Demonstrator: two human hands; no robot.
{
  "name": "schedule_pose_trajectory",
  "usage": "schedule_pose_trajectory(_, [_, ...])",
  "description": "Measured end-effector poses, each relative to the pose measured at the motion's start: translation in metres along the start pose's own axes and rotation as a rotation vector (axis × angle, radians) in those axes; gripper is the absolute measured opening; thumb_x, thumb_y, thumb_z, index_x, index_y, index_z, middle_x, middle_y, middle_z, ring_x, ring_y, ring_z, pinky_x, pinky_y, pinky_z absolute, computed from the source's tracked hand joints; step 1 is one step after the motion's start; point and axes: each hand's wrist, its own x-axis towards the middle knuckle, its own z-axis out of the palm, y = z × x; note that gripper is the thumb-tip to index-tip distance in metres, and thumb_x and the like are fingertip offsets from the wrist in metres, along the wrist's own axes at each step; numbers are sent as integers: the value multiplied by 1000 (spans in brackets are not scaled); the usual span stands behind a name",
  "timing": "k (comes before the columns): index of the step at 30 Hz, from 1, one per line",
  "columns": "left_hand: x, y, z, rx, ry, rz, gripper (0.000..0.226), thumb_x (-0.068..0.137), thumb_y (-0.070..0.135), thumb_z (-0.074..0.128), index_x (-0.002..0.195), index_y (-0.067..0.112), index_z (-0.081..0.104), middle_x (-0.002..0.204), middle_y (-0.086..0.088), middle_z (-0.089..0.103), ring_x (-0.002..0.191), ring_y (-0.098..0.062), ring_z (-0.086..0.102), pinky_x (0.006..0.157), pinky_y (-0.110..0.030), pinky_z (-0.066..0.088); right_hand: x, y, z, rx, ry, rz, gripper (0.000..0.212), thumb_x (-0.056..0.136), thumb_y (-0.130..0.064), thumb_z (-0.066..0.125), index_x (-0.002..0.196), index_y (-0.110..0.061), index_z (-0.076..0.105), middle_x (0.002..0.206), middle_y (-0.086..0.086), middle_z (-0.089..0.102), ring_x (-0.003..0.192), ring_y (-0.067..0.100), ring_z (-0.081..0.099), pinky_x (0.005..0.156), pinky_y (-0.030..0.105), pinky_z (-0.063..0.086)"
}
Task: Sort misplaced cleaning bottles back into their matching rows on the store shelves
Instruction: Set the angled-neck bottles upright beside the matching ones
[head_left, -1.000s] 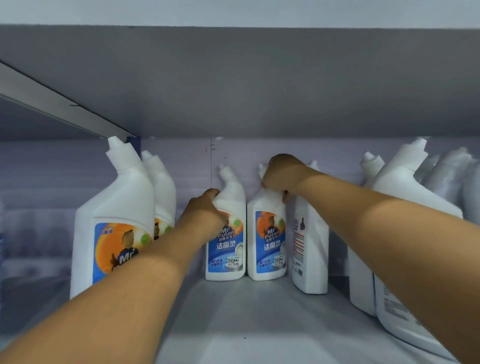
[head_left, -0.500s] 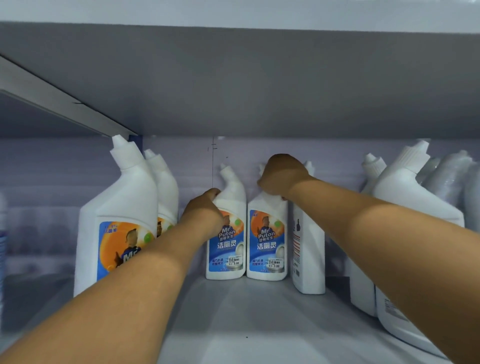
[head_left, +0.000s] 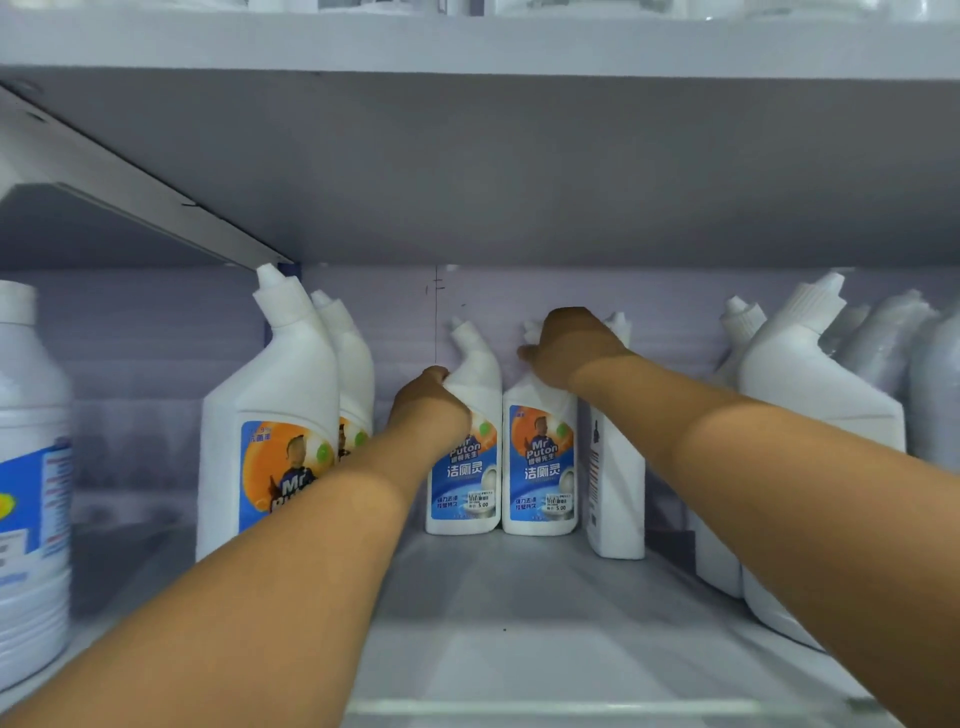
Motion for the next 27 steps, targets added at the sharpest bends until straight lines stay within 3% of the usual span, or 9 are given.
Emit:
schedule_pose_trajectory(3, [-21, 21, -11, 28, 31, 58, 59, 96, 19, 58, 151, 14, 38, 144, -14, 54, 124, -32, 58, 90, -33, 51, -18, 5, -17, 24, 140, -57, 49, 104, -43, 46, 136, -6, 52, 136, 14, 56, 122, 30, 56, 92, 33, 45])
schedule_pose_trajectory(6, [-54, 42, -42, -11, 117, 291, 45, 97, 26, 60, 142, 24, 54, 141, 0, 59, 119, -18, 58, 88, -21, 43, -33, 13, -40, 113, 291, -86, 41, 101, -39, 50, 126, -8, 60, 128, 13, 59, 114, 31, 58, 90, 34, 48])
schedule_pose_trajectory(10, [-110, 30, -104, -60, 548, 560, 22, 92, 26, 69, 113, 30, 71, 112, 11, 68, 105, -7, 61, 82, -8, 41, -44, 22, -55, 197, 355, -61, 29, 96, -26, 54, 116, -8, 63, 122, 14, 59, 106, 33, 59, 84, 31, 46])
schedule_pose_trajectory(12, [-129, 7, -127, -8, 730, 503, 29, 86, 38, 75, 114, 31, 67, 114, 8, 65, 107, -14, 61, 91, -25, 46, -52, 14, -51, 291, 307, -90, 21, 95, -21, 52, 104, -8, 66, 111, 12, 67, 92, 29, 61, 79, 28, 47])
schedule_pose_trajectory(14, [-140, -14, -137, 71, 677, 253, 57, 78, 52, 79, 126, 32, 57, 124, 4, 59, 111, -21, 59, 95, -40, 50, -62, -5, -39, 518, 97, -164, 20, 96, -22, 56, 99, -6, 67, 100, 9, 72, 84, 26, 69, 80, 34, 59])
schedule_pose_trajectory(17, [-141, -37, -130, 24, 367, 19, 72, 75, 44, 85, 136, 30, 48, 119, 1, 64, 97, -21, 63, 81, -37, 51, -69, -49, -16, 753, -285, -281, 34, 95, -35, 66, 120, -11, 64, 110, 6, 70, 94, 19, 72, 87, 36, 62])
schedule_pose_trajectory(22, [-143, -62, -128, -251, 253, 18, 40, 87, 31, 80, 120, 33, 57, 96, 6, 72, 81, -12, 70, 58, -25, 49, -48, -109, 8, 1084, -417, -285, 79, 82, -42, 80, 148, -19, 43, 132, 4, 62, 110, 21, 67, 98, 37, 56])
schedule_pose_trajectory(25, [-144, -71, -130, -287, 242, 45, 38, 88, 29, 78, 116, 43, 56, 96, 10, 73, 80, -9, 73, 57, -22, 53, -46, -127, 16, 1113, -569, -317, 74, 73, -37, 82, 139, -21, 51, 122, 4, 72, 109, 24, 70, 97, 45, 56])
schedule_pose_trajectory(27, [-144, -77, -131, -265, 223, 49, 43, 88, 28, 78, 119, 47, 54, 99, 13, 74, 87, -10, 73, 65, -25, 55, -50, -132, 18, 1084, -567, -326, 67, 76, -37, 79, 135, -22, 52, 118, 5, 73, 107, 27, 71, 94, 52, 57])
